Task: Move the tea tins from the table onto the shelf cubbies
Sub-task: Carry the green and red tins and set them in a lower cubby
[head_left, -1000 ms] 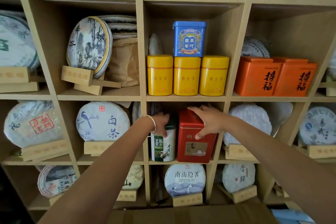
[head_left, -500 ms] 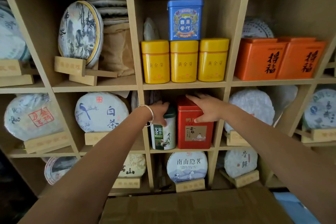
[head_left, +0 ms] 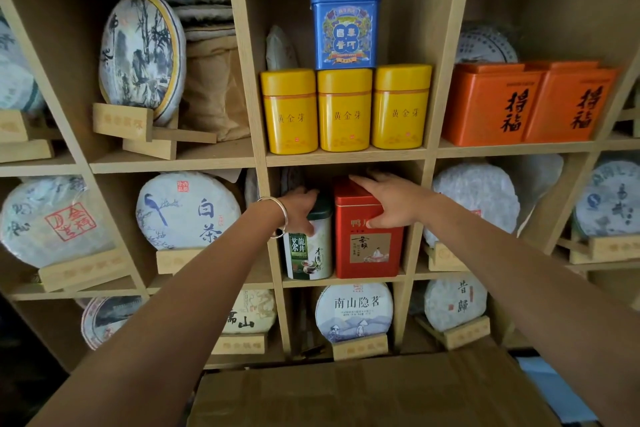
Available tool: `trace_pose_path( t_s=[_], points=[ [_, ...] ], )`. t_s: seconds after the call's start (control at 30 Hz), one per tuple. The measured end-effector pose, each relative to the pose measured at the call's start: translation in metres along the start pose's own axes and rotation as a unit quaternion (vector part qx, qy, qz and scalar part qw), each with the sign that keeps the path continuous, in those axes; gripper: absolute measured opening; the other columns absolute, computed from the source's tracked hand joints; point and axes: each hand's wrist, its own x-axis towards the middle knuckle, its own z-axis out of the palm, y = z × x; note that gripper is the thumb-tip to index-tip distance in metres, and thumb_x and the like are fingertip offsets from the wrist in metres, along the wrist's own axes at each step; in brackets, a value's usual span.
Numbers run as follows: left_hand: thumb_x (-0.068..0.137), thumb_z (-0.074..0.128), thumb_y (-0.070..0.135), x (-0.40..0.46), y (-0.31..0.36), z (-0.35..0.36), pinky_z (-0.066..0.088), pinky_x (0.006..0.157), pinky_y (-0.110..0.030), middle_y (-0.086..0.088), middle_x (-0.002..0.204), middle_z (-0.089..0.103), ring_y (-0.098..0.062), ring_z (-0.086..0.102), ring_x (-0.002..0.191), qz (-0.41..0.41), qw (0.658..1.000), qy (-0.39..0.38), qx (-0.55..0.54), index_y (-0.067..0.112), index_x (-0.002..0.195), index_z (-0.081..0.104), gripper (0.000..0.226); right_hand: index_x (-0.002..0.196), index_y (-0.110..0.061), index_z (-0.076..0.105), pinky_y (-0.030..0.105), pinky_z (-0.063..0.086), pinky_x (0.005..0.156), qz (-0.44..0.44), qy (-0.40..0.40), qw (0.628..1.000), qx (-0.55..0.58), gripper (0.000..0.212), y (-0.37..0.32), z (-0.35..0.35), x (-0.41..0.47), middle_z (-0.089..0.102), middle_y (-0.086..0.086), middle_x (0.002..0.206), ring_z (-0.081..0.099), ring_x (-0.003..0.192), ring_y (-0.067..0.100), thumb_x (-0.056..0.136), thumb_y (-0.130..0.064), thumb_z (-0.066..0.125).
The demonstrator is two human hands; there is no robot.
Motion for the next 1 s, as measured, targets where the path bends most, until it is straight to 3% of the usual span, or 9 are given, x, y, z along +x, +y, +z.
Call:
trace_pose_path(
  t_s=[0.33, 0.77, 1.0],
  points=[
    [0.078, 0.073, 0.027, -0.0005, -0.0005, -0.0010, 0.039, 0.105, -0.040, -0.022, 0.139, 0.038, -0.036, 0.041, 0.127, 0.012, 1.000, 0.023, -0.004, 0.006, 0.147, 0.021, 0.089, 0.153, -0.033, 0.002, 0.039, 0.022, 0.115, -0.001, 0.002, 1.000, -0.001, 0.104, 0.0016, -0.0026, -0.0006, 0.013, 0.017, 0.159, 0.019, 0.144, 0.035, 0.077, -0.046, 0.072],
    [0.081, 0.069, 0.034, 0.0010, -0.0004, 0.0039, 0.037, 0.107, -0.039, -0.023, 0.144, 0.032, -0.038, 0.036, 0.132, -0.009, 1.000, 0.008, 0.008, 0.008, 0.151, 0.009, 0.096, 0.152, -0.034, 0.001, 0.040, 0.024, 0.115, -0.001, 0.007, 1.000, -0.017, 0.105, 0.0030, 0.0020, 0.0009, 0.017, 0.017, 0.158, 0.021, 0.143, 0.035, 0.076, -0.050, 0.072],
    [0.074, 0.074, 0.044, 0.0011, 0.0048, 0.0003, 0.037, 0.108, -0.043, -0.022, 0.146, 0.031, -0.038, 0.036, 0.133, -0.029, 0.999, -0.021, 0.026, 0.009, 0.149, 0.011, 0.104, 0.153, -0.030, 0.002, 0.040, 0.025, 0.114, 0.001, -0.010, 1.000, -0.012, 0.108, 0.0015, 0.0001, -0.0001, 0.017, 0.017, 0.158, 0.022, 0.142, 0.035, 0.075, -0.050, 0.073]
  ],
)
